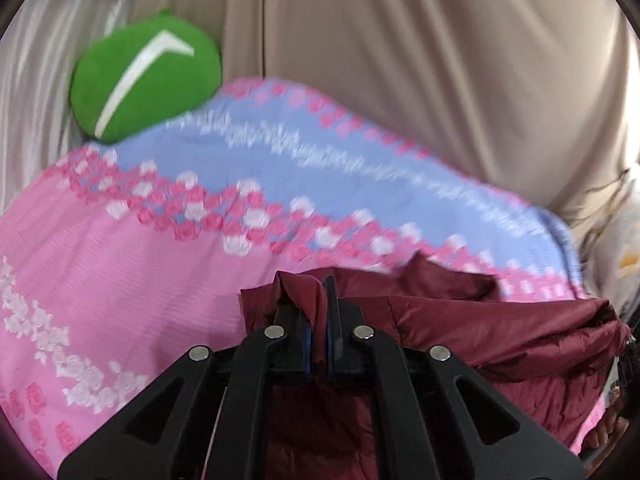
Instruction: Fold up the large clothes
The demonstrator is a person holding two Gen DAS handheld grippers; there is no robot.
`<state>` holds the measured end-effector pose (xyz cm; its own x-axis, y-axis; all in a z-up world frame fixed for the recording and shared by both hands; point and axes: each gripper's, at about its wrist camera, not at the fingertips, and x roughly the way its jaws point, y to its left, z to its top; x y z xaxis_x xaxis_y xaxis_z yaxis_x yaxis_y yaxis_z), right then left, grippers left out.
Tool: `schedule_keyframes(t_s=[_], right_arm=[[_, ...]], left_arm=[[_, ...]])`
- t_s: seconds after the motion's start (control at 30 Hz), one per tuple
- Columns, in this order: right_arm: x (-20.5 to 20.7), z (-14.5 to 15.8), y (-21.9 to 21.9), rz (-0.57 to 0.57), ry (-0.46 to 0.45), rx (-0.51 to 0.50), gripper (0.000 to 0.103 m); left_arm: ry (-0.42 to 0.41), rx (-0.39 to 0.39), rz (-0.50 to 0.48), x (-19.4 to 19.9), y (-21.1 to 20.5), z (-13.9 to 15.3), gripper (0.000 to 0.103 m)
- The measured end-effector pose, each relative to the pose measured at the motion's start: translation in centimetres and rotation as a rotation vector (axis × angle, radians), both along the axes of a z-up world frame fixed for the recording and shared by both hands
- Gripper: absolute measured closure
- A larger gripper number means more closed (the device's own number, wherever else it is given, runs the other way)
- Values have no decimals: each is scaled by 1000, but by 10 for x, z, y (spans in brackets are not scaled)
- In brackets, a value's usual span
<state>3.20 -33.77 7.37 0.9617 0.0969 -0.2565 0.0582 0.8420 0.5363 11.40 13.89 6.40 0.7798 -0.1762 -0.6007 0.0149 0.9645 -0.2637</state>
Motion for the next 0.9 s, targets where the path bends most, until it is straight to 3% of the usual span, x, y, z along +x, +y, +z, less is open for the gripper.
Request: schedule_keyframes(t_s=[0.17, 0.33, 0.63, 0.73, 0.8, 0.9], right_arm=[[56, -39, -16, -1, 167, 14, 100], [86, -68, -19, 0, 283, 4, 100], [119, -98, -13, 16, 452, -42, 102], [112, -99, -23, 25, 397, 33, 99], [88, -85, -37, -11, 270, 96, 93], [47, -46, -36, -44, 112, 79, 82]], left_arm=[[114, 40, 11, 50, -8, -44, 99], [172, 75, 4, 74, -17, -78, 99], [148, 126, 2, 83, -30, -98, 96], [138, 58, -6, 82, -20, -97, 94], [113, -6, 8, 75, -8, -90, 91], [13, 3, 21, 41, 0, -57, 85]])
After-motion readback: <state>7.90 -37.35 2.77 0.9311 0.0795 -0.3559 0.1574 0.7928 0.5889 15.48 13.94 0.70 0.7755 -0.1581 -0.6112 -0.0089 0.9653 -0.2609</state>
